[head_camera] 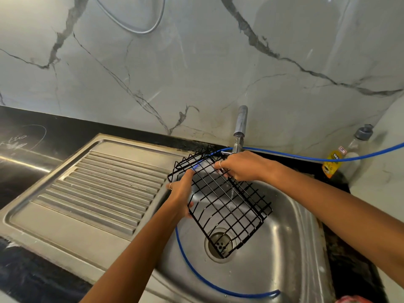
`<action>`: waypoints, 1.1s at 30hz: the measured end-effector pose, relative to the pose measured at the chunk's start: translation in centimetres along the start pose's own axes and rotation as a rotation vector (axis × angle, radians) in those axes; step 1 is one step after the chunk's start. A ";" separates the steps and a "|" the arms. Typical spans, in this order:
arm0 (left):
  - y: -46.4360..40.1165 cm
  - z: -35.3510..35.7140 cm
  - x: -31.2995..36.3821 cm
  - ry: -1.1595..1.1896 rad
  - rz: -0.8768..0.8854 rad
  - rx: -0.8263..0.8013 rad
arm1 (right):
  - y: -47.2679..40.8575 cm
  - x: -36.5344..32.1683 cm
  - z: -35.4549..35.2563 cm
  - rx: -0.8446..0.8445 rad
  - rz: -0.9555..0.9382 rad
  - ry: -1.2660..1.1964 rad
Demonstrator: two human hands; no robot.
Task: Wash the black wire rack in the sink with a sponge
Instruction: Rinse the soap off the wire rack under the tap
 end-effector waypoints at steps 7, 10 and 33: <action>-0.9 -0.3 0.1 -0.038 0.040 0.010 | -0.3 -0.6 -0.4 0.104 -0.074 0.372; -1.6 -0.5 0.6 -0.059 0.092 0.022 | -0.2 -0.1 0.1 0.080 0.080 0.082; -0.4 1.1 -1.4 0.283 -0.047 -0.175 | 2.1 2.6 -0.6 -0.262 0.513 -0.752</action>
Point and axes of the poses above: each hand's wrist, its own y-axis away from the middle knuckle, its own z-axis out of the palm, x = y × z, the point moved 3 cm from there along -y, towards the middle knuckle, and after that the axes turned 10 degrees about z, right-handed, at the moved point
